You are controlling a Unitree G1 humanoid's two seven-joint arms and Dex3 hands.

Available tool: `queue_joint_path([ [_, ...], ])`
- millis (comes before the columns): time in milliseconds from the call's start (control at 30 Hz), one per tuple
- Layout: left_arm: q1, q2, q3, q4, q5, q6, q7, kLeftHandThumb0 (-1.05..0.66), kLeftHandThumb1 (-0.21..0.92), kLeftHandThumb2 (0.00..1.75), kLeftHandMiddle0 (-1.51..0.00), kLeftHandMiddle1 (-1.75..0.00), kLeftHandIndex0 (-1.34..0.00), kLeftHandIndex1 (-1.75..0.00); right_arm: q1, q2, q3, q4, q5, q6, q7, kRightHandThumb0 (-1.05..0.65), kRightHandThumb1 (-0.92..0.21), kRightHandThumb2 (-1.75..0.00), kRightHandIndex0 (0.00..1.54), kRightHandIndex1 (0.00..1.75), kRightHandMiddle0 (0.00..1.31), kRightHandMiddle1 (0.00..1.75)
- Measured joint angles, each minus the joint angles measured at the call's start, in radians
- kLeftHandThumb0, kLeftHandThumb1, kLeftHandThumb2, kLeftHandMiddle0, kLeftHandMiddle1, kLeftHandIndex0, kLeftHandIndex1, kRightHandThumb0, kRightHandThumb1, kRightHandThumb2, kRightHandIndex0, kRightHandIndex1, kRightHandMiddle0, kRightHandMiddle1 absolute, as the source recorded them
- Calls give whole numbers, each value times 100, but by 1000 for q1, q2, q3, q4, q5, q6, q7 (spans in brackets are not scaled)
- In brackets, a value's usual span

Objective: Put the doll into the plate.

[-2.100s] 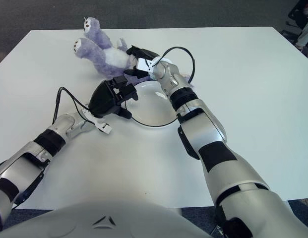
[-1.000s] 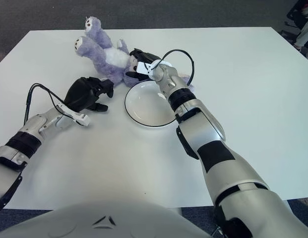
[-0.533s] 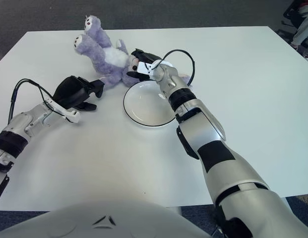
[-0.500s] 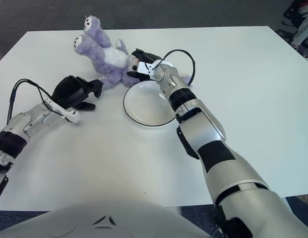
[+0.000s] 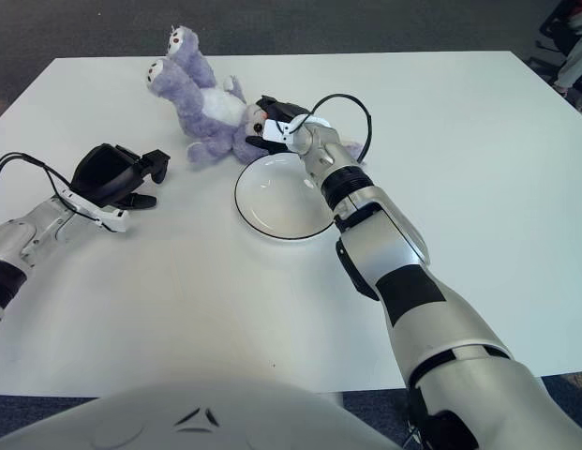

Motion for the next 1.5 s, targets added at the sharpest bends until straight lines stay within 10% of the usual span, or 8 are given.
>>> queue_joint_path([
  [467, -6, -2, 16, 64, -7, 25, 49, -48, 33, 130, -123, -175, -60, -175, -6, 0, 69, 12, -100, 97, -106, -86, -92, -56, 0, 124, 1, 145],
  [633, -9, -9, 16, 76, -7, 37, 66, -48, 34, 129, -123, -175, -60, -175, -5, 0, 84, 7, -117, 126, -138, -51, -71, -80, 0, 165, 26, 170],
  [833, -13, -18, 16, 84, -6, 49, 81, -48, 34, 129, -123, -175, -60, -175, 2, -3, 88, 0, -124, 135, -190, -41, -59, -96, 1, 174, 39, 174],
  [933, -13, -19, 16, 87, -6, 48, 90, -48, 34, 129, -123, -175, -60, -175, 5, -7, 85, 4, -124, 125, -215, -14, -51, -109, 20, 172, 47, 174],
  [1233, -21, -26, 13, 101, -5, 48, 109, -48, 34, 128, -124, -175, -59, -175, 34, -16, 41, 0, -101, 84, -313, -1, -25, -129, 70, 141, 57, 175],
  [1500, -42, -37, 2, 124, 0, 43, 118, -47, 35, 128, -128, -175, -59, -175, 40, -16, -5, -1, -68, 54, -332, 0, -18, -148, 60, 173, 60, 175],
])
